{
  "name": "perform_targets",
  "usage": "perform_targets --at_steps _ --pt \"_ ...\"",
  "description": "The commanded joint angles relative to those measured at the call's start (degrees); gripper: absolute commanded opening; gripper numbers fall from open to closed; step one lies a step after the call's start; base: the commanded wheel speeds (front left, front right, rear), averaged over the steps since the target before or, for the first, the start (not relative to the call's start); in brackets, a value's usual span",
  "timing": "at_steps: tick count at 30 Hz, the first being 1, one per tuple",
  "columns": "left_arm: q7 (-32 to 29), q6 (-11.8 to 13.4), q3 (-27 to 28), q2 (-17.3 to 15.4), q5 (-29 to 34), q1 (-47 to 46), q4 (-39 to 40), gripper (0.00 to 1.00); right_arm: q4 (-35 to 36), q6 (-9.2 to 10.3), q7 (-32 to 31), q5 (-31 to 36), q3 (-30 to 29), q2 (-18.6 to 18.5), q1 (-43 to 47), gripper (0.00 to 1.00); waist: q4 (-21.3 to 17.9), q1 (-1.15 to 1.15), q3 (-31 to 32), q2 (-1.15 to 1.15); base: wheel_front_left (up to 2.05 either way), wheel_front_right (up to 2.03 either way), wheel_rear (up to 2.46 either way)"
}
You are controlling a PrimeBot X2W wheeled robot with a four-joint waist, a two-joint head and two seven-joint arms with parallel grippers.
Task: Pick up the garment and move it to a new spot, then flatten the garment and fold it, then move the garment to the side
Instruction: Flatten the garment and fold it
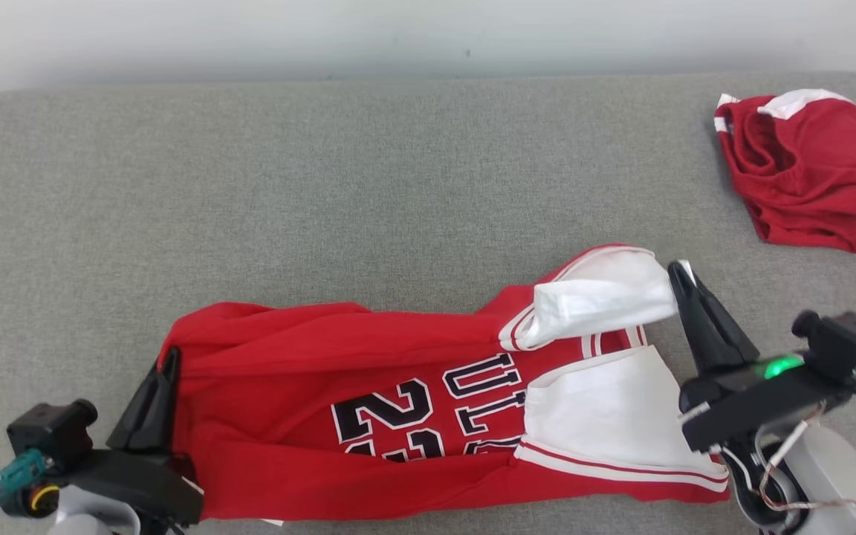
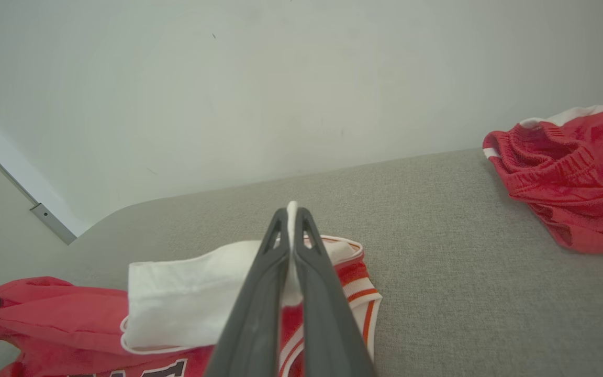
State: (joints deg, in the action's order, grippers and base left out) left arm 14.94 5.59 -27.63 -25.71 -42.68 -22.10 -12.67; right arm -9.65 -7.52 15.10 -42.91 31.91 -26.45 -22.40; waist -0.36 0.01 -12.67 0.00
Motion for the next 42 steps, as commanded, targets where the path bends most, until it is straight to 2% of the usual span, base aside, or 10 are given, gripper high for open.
perform_targets --at_steps 1,11,23,30,32,33,34,35,36,42 --pt "0.32 -0.01 0.43 0.31 0.04 1.63 0.33 0.00 1.08 0.07 0.05 -0.85 -0.60 -0.68 2.04 0.00 0.08 -0.01 0.67 0.00 0.00 0.00 0.00" --pt "0.29 -0.09 2.30 3.64 1.00 6.24 1.17 0.00 5.30 0.07 -0.24 -4.67 0.72 -2.94 10.40 0.00 0.88 -0.01 2.53 0.00 0.00 0.00 0.00" --pt "0.29 -1.48 5.18 6.71 2.13 9.50 -0.52 0.00 3.57 0.07 -2.31 -5.85 1.27 -4.39 14.31 0.00 0.95 -0.01 3.67 0.00 0.00 0.00 0.00" --pt "0.29 -3.39 6.90 7.97 3.87 9.88 -3.46 0.00 -0.82 0.07 -3.67 -1.72 1.36 -3.58 13.62 0.00 0.54 -0.01 3.91 0.00 0.00 0.00 0.00" --pt "0.29 -3.71 7.35 8.57 4.50 9.90 -4.20 0.00 -1.61 0.07 -3.57 -1.41 0.98 -2.71 13.56 0.14 0.45 -0.01 4.07 0.00 0.00 0.00 0.00" --pt "0.29 -3.77 7.46 8.82 4.94 9.98 -4.51 0.04 -1.92 0.07 -3.47 -1.07 0.79 -2.64 13.56 0.28 0.44 -0.01 4.12 0.00 0.00 0.00 0.00" --pt "0.29 -3.59 7.56 8.82 5.74 9.98 -4.78 0.25 -2.18 0.07 -3.34 -0.74 0.61 -2.47 13.55 0.42 0.43 -0.01 4.18 0.00 0.00 0.00 0.00" --pt "0.29 -3.35 7.97 8.98 6.18 9.91 -4.68 0.83 -2.30 0.07 -3.13 -0.56 0.47 -2.13 13.55 1.00 0.43 -0.01 4.24 0.00 0.00 0.00 0.00" --pt "0.29 -3.32 8.32 9.28 6.65 10.06 -4.72 1.00 -2.40 0.07 -2.93 -0.48 0.31 -1.80 13.62 1.00 0.43 -0.01 4.33 0.00 0.00 0.00 0.00" --pt "0.29 -3.72 11.65 10.94 10.65 11.79 -2.75 1.00 -1.32 0.07 -1.35 -0.53 -0.96 -0.93 14.44 1.00 0.76 -0.01 5.61 0.00 0.00 0.00 0.00"
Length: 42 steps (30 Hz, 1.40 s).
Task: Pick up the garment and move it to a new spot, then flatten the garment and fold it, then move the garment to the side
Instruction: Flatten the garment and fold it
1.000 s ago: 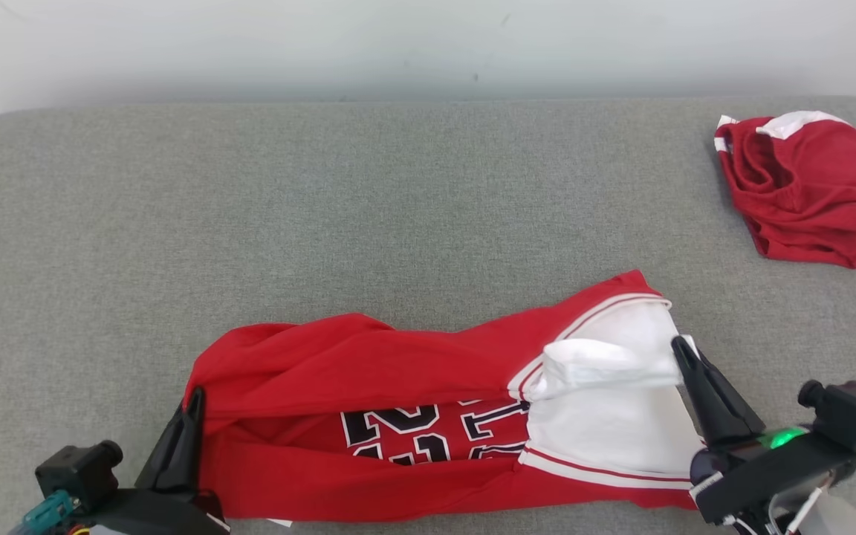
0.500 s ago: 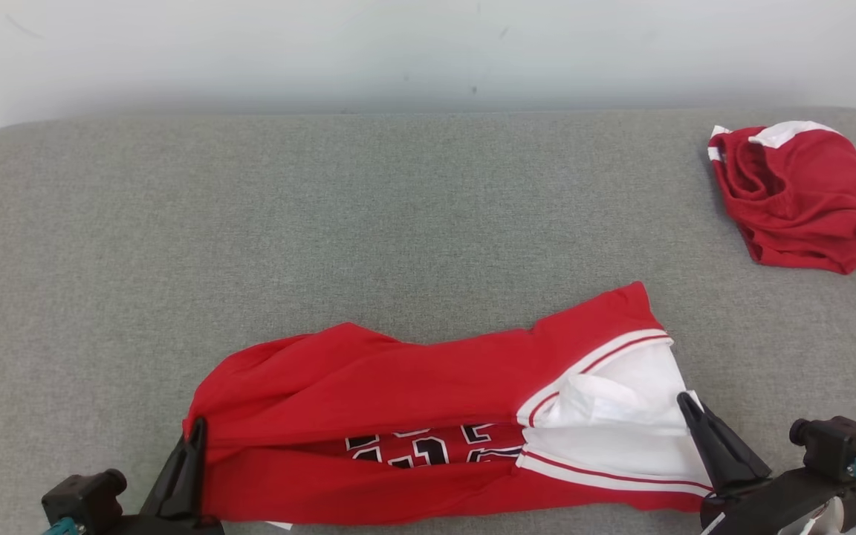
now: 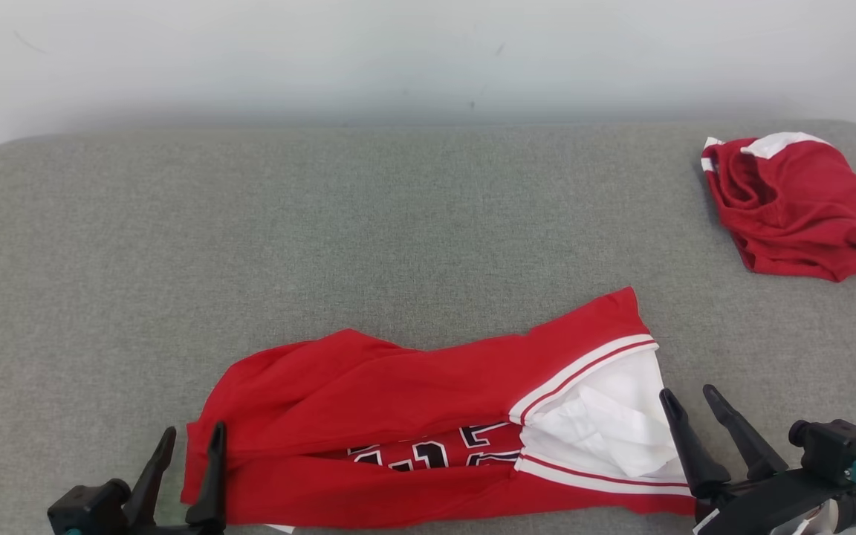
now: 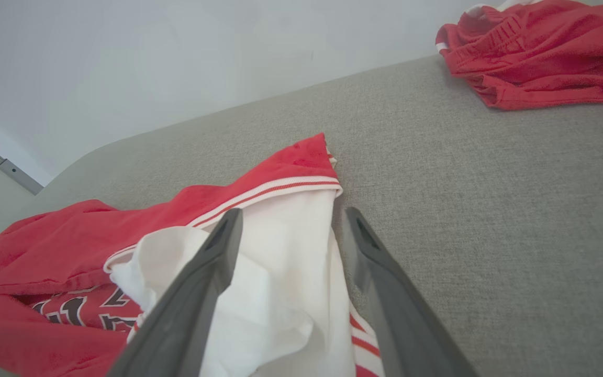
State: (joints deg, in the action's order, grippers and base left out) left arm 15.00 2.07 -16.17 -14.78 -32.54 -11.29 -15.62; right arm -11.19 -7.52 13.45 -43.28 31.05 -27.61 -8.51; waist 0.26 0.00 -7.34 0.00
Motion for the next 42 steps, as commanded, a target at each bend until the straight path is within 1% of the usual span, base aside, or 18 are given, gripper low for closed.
perform_targets --at_steps 1,8,12,14,15,19,23,28,31,37,39,40,41,42 --pt "0.23 -0.17 0.81 0.28 1.25 1.43 0.99 1.00 0.49 0.07 0.44 -0.28 -0.35 0.21 0.66 1.00 0.21 0.00 0.46 0.00 0.00 0.00 0.00" --pt "0.23 -0.03 6.31 2.72 6.74 4.85 7.46 1.00 0.69 0.07 1.19 1.99 -2.54 0.58 1.23 1.00 0.94 0.00 1.91 0.00 0.00 0.00 0.00" --pt "0.23 0.42 9.78 4.38 10.26 6.88 10.95 1.00 -1.26 0.07 1.26 4.90 -4.62 1.54 0.60 1.00 1.40 0.00 2.42 0.00 0.00 0.00 0.00" --pt "0.22 0.09 11.27 5.10 11.75 7.67 11.90 1.00 -2.92 0.07 1.11 7.07 -6.22 2.29 -0.04 1.00 1.66 0.00 2.56 0.00 0.00 0.00 0.00" --pt "0.22 0.09 11.27 5.10 11.75 7.67 11.90 1.00 -2.92 0.07 1.11 7.07 -6.22 2.29 -0.04 1.00 1.66 0.00 2.56 0.00 0.00 0.00 0.00" --pt "0.23 -0.63 13.13 6.68 13.80 8.96 13.06 1.00 -6.18 0.07 -0.91 10.88 -8.63 4.59 -1.31 1.00 2.35 0.00 2.84 0.00 0.00 0.00 0.00" --pt "0.23 -1.49 14.43 7.96 15.39 9.55 13.25 1.00 -9.37 0.07 -3.46 12.83 -10.76 6.84 -2.49 1.00 3.31 0.00 3.23 0.00 0.00 0.00 0.00" --pt "0.22 -2.46 15.77 9.13 16.74 10.00 12.95 1.00 -14.02 0.07 -6.95 15.34 -11.70 8.74 -3.98 1.00 4.34 0.00 3.48 0.00 0.00 0.00 0.00" --pt "0.22 -3.08 16.32 9.64 17.44 9.98 12.72 1.00 -16.46 0.07 -8.03 15.25 -11.79 9.90 -4.76 1.00 4.81 0.00 3.36 0.00 0.00 0.00 0.00" --pt "0.22 -4.09 17.20 10.55 18.44 9.59 12.35 1.00 -21.88 0.07 -10.17 15.62 -11.61 10.61 -6.12 1.00 5.53 0.00 2.81 0.00 0.00 0.00 0.00" --pt "0.22 -4.43 17.49 10.78 18.72 9.42 12.21 1.00 -22.90 0.07 -10.55 15.37 -10.75 10.80 -6.23 1.00 5.73 0.00 2.62 0.00 0.00 0.00 0.00" --pt "0.22 -4.49 17.63 10.89 18.80 9.27 12.14 1.00 -22.98 0.06 -10.47 14.88 -10.28 11.07 -6.37 0.87 5.80 0.00 2.52 0.00 0.00 0.00 0.00" --pt "0.22 -4.68 17.76 10.95 18.91 9.14 12.10 1.00 -22.82 0.03 -10.28 14.36 -9.74 11.22 -6.51 0.39 5.85 0.00 2.44 0.00 0.00 0.00 0.00" --pt "0.22 -4.83 17.93 11.03 19.05 9.03 12.04 1.00 -22.53 0.03 -10.13 13.81 -9.22 11.20 -6.66 0.00 5.87 0.00 2.37 0.00 0.00 0.00 0.00"
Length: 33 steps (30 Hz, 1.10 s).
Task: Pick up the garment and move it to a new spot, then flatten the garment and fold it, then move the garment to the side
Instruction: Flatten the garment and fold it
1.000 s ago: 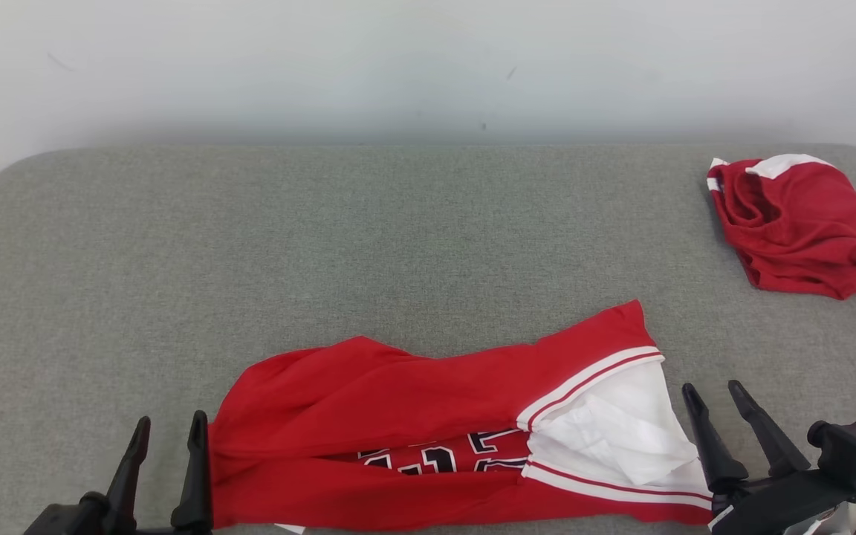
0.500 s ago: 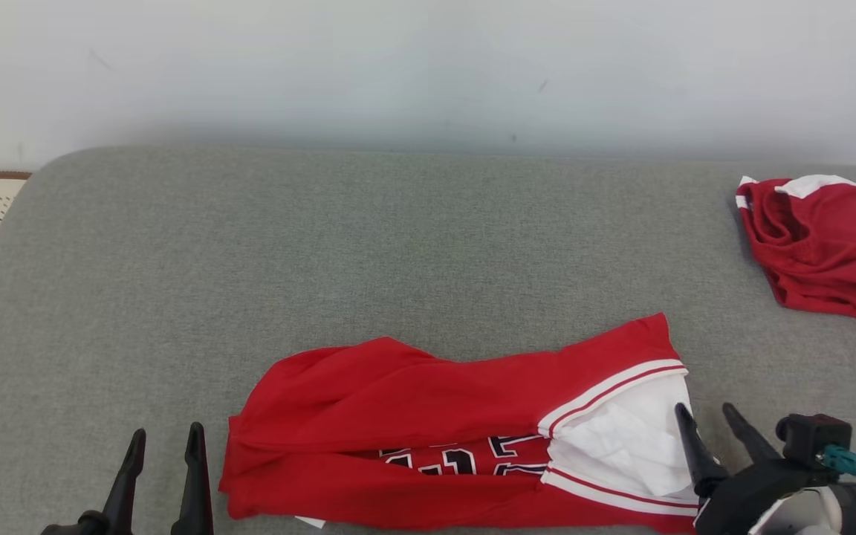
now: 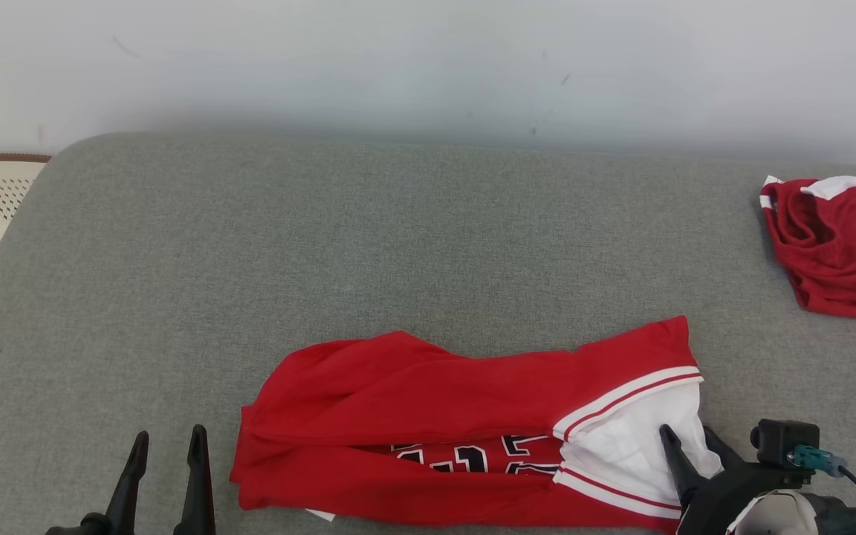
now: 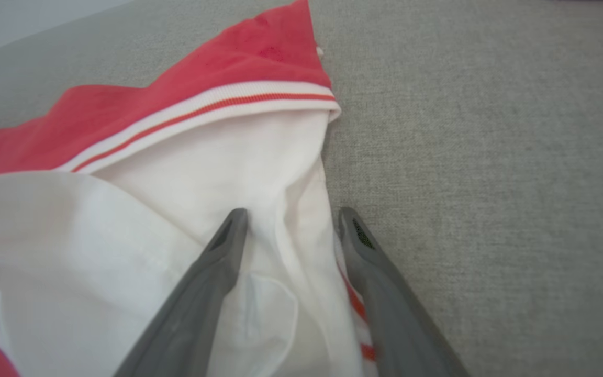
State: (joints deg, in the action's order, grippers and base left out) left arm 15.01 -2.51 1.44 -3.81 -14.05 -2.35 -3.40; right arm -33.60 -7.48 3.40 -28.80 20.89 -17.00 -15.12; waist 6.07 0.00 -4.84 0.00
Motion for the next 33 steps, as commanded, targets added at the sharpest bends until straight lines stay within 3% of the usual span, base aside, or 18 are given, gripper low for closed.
perform_targets --at_steps 1,8,19,26,33 --pt "0.21 -0.27 0.48 0.14 0.65 0.03 -0.25 1.00 0.00 -0.01 0.23 -1.01 1.32 0.35 -0.12 0.00 0.06 0.00 -0.19 0.00 0.00 0.00 0.00" --pt "0.21 -0.77 1.48 0.53 1.11 -0.02 -0.74 1.00 -0.43 0.01 2.23 -2.63 1.85 -1.80 -1.79 0.00 -0.51 0.00 -0.10 0.00 0.00 0.00 0.00" --pt "0.21 -1.11 2.45 0.79 1.29 0.34 -0.33 1.00 -1.67 0.02 4.51 -1.45 -4.61 -9.05 -2.83 0.00 -1.99 0.00 -0.43 0.00 0.00 0.00 0.00" --pt "0.21 -0.76 3.30 0.84 0.92 0.38 -0.35 1.00 6.89 0.02 1.88 -6.64 -3.02 -7.99 -1.37 0.00 -3.87 0.00 -0.41 0.00 0.00 0.00 0.00" --pt "0.21 -0.62 3.41 0.86 0.53 0.12 -0.32 1.00 19.79 0.02 -1.80 -15.62 1.90 -9.53 0.46 0.00 -4.98 0.00 -0.33 0.00 0.00 0.00 0.00"
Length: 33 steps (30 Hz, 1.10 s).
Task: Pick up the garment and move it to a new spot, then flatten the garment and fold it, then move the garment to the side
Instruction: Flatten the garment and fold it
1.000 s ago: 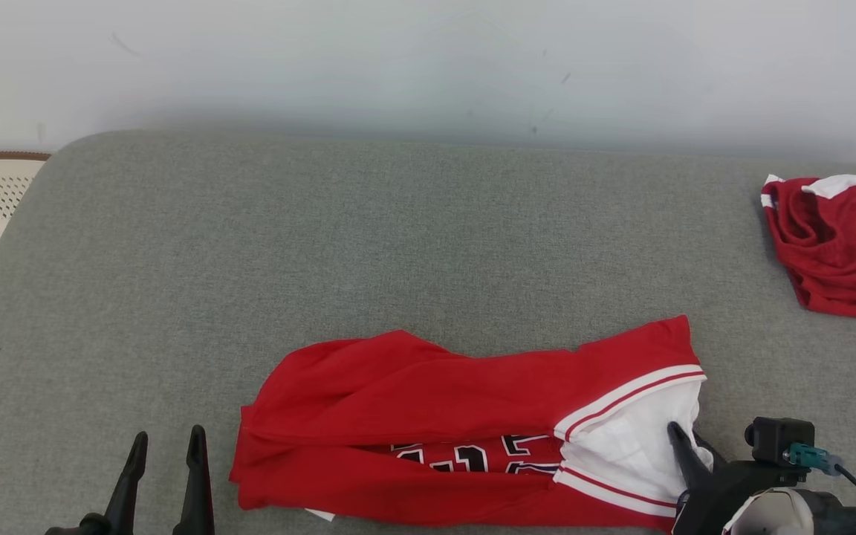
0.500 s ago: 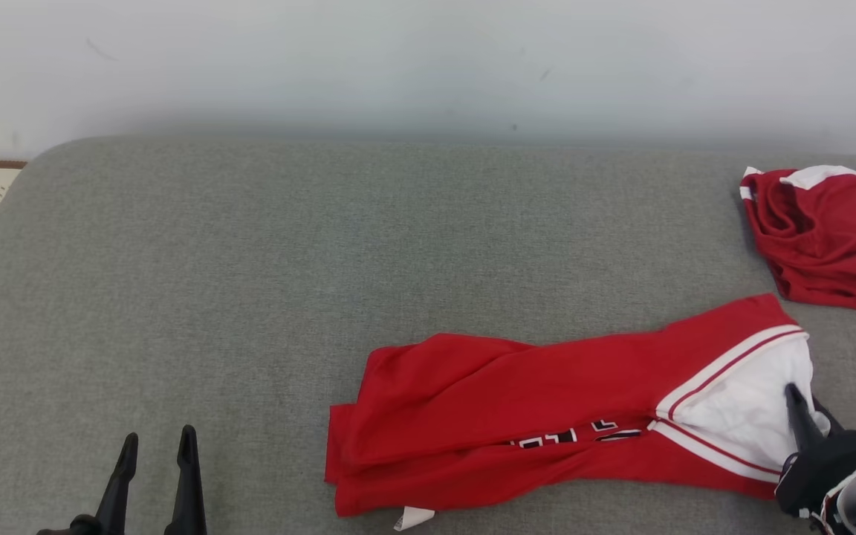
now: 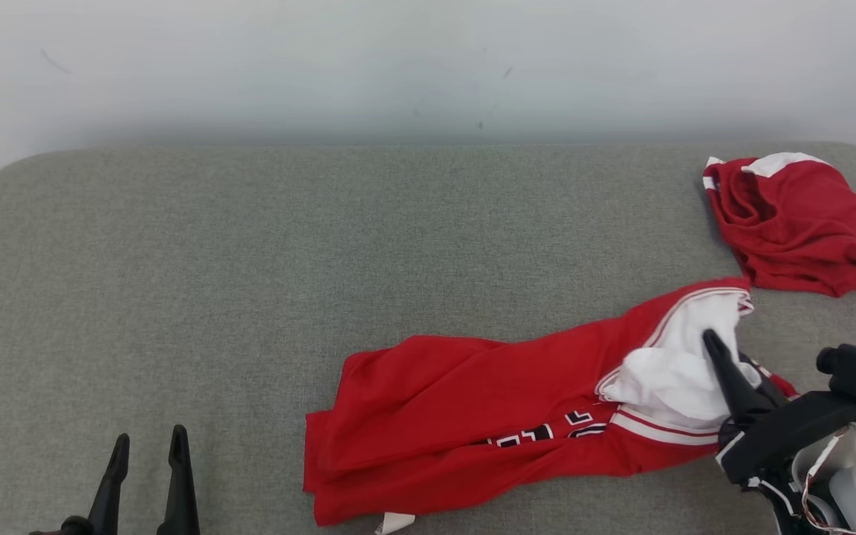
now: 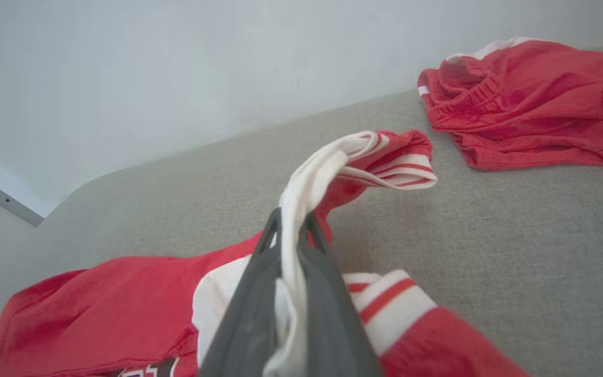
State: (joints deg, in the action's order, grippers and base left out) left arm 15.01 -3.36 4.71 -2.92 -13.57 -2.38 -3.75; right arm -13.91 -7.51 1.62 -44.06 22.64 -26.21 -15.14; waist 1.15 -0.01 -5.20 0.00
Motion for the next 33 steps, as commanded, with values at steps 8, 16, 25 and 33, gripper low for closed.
perform_targets --at_steps 8,16,25,33 --pt "0.21 0.40 -0.63 -0.02 -0.55 0.17 0.13 1.00 11.58 0.04 -3.77 -8.26 6.37 -0.43 2.08 0.00 0.79 0.01 0.35 0.00 0.00 0.00 0.00" --pt "0.21 0.28 -1.54 -0.02 -0.98 -0.07 -0.47 1.00 15.78 0.03 -4.88 -11.33 12.97 1.89 0.92 0.00 3.69 0.01 0.86 0.00 0.00 0.00 0.00" --pt "0.21 0.04 -4.02 -0.03 -1.31 -1.24 -1.57 1.00 9.52 0.03 -3.14 -8.26 17.43 7.10 -3.01 0.00 6.85 0.01 0.81 0.00 0.00 0.00 0.00" --pt "0.21 0.27 -6.02 -0.03 -1.70 -2.02 -2.77 1.00 4.20 0.03 -1.49 -6.44 18.71 10.37 -4.89 0.00 8.91 0.01 0.64 0.00 0.00 0.00 0.00"
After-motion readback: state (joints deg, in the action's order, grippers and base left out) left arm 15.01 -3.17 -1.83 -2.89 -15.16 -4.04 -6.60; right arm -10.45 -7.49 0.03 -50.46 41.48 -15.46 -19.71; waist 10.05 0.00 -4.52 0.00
